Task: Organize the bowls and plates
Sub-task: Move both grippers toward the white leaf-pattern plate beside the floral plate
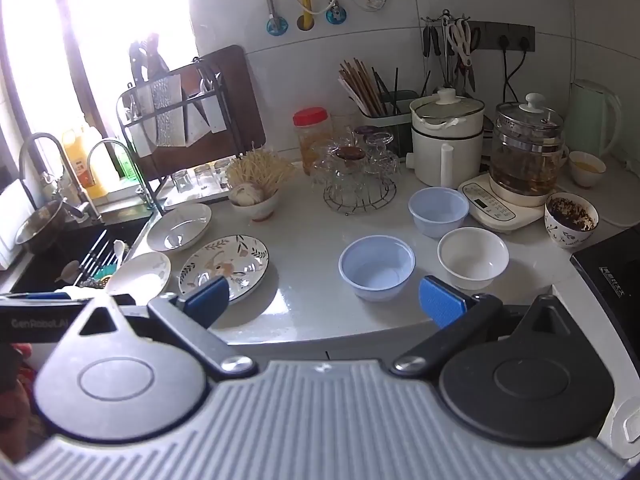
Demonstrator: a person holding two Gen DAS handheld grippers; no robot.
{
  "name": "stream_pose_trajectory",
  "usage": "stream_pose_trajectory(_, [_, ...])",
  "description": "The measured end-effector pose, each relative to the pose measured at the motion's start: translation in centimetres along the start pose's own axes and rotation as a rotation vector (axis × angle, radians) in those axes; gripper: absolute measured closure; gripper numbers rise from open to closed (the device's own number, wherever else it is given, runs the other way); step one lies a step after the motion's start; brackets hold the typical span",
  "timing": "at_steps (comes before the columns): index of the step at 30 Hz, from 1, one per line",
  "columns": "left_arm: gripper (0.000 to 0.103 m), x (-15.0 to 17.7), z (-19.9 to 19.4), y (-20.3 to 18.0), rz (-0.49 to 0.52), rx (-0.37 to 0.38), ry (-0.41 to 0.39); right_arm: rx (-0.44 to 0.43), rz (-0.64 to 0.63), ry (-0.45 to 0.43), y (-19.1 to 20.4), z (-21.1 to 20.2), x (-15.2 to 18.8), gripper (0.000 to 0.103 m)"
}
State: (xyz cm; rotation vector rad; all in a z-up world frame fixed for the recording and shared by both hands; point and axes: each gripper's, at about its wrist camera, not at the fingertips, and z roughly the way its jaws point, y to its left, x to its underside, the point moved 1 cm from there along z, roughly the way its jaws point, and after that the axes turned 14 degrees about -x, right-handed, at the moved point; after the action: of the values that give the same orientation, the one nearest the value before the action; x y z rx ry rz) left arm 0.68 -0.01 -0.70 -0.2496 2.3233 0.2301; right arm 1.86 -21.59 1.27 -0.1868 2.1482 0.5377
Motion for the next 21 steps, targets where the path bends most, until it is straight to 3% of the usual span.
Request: stream_pose_trajectory(21, [0.000, 0.59, -0.08, 0.00, 0.007, -0.007, 0.022, -0.022, -0.004, 0.003, -0.21, 0.41, 0.53, 0.000])
